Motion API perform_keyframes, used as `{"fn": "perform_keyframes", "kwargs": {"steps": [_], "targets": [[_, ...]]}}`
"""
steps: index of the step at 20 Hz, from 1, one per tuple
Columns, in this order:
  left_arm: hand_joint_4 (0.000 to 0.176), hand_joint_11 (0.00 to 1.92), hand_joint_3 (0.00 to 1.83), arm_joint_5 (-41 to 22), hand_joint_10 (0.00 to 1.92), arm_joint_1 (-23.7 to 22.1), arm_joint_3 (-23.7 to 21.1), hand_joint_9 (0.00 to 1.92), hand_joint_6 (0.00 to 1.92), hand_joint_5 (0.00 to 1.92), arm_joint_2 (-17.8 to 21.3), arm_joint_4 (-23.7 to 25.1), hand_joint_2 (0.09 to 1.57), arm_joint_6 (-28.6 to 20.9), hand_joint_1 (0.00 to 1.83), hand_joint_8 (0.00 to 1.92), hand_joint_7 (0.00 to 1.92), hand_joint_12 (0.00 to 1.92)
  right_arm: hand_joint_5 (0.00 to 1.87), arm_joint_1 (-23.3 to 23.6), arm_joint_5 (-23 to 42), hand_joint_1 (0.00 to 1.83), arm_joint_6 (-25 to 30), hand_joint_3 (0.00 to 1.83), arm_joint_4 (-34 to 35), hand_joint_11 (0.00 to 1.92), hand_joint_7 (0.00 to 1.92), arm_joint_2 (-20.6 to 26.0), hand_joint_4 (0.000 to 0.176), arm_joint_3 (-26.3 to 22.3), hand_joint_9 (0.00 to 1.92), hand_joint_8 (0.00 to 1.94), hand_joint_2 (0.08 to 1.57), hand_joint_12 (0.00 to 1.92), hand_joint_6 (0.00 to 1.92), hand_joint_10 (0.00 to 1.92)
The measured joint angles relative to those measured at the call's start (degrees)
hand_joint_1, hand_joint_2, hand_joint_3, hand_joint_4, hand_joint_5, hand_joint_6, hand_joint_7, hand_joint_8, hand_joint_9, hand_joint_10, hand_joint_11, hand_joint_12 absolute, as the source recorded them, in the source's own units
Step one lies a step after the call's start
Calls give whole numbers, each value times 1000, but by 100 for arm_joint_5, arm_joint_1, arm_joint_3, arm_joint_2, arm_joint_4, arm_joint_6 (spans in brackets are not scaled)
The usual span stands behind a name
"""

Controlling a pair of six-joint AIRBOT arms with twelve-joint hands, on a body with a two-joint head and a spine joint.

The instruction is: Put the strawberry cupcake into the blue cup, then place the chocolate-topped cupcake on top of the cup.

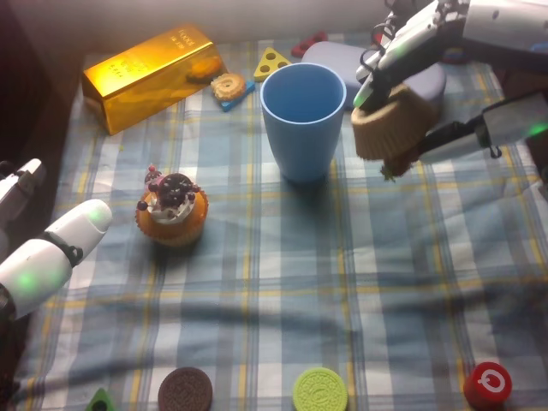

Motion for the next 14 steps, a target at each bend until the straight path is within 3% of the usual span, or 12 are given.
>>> {"fn": "perform_keyframes", "kwargs": {"steps": [3, 4, 5, 6, 8, 9, 10, 11, 12, 13, 14], "targets": [[63, 6, 3, 15, 2, 0, 11, 166, 2, 250, 0, 2, 996, 0, 0, 5, 231, 3, 835, 181, -2, 977, -2, 4, 74, 510, 876, 17, 125, 122, 891, 1, 1179, 835, 1200, 10], [83, 0, 0, 24, 0, 0, 11, 140, 0, 229, 0, 9, 991, 0, 0, 0, 212, 0, 719, 221, -4, 831, -2, 0, 76, 385, 758, 17, 39, 142, 748, 0, 1123, 767, 497, 0], [75, 2, 3, 31, 7, 0, 11, 158, 6, 243, 0, 20, 998, 0, 0, 6, 227, 1, 770, 280, -37, 822, -2, 0, 24, 348, 737, 17, 6, 160, 707, 3, 1095, 760, 170, 7], [70, 2, 2, 31, 5, 0, 11, 153, 3, 239, 0, 24, 995, 0, 0, 2, 220, 1, 839, 304, -35, 853, 0, 0, 17, 322, 725, 11, 3, 190, 678, 1, 1080, 740, 57, 2], [74, 0, 0, 33, 1, 0, 11, 144, 1, 233, 0, 13, 986, 0, 0, 0, 208, 0, 859, 428, -37, 858, 0, 1, -7, 363, 739, -35, 0, 275, 699, 6, 1081, 759, 33, 11], [93, 0, 0, 33, 0, 0, 11, 138, 1, 233, 0, 2, 973, 0, 0, 0, 206, 0, 809, 505, -52, 878, -4, 0, 59, 471, 807, -103, 10, 348, 833, 4, 1087, 916, 349, 11], [88, 0, 0, 35, 0, 0, 11, 125, 0, 215, 0, 17, 975, 0, 0, 0, 195, 0, 908, 538, -48, 975, -7, 0, 66, 556, 924, -157, 132, 409, 976, 16, 1137, 1163, 899, 61], [85, 0, 0, 39, 0, 0, 11, 122, 1, 215, 0, 20, 971, 0, 0, 3, 201, 0, 799, 560, -48, 911, -7, 0, 72, 601, 980, -205, 0, 424, 1061, 19, 1097, 1244, 352, 95], [69, 0, 0, 57, 2, 0, 24, 126, 2, 216, 0, 22, 985, 2, 0, 4, 203, 0, 824, 575, -63, 917, -2, 0, 22, 651, 1011, -267, 0, 448, 1097, 11, 1087, 1306, 112, 158], [78, 3, 0, 66, 5, -7, 35, 134, 2, 218, 0, 39, 979, 0, 0, 1, 197, 1, 874, 579, -57, 903, -2, 0, 4, 718, 968, -321, 0, 472, 1072, 1, 1076, 1261, 40, 141], [73, 18, 0, 59, 9, -7, 35, 144, 2, 217, 0, 46, 983, 0, 0, 3, 201, 8, 977, 601, -59, 996, -2, 6, -17, 702, 1002, -374, 130, 509, 1079, 8, 1092, 1383, 747, 205]]}}
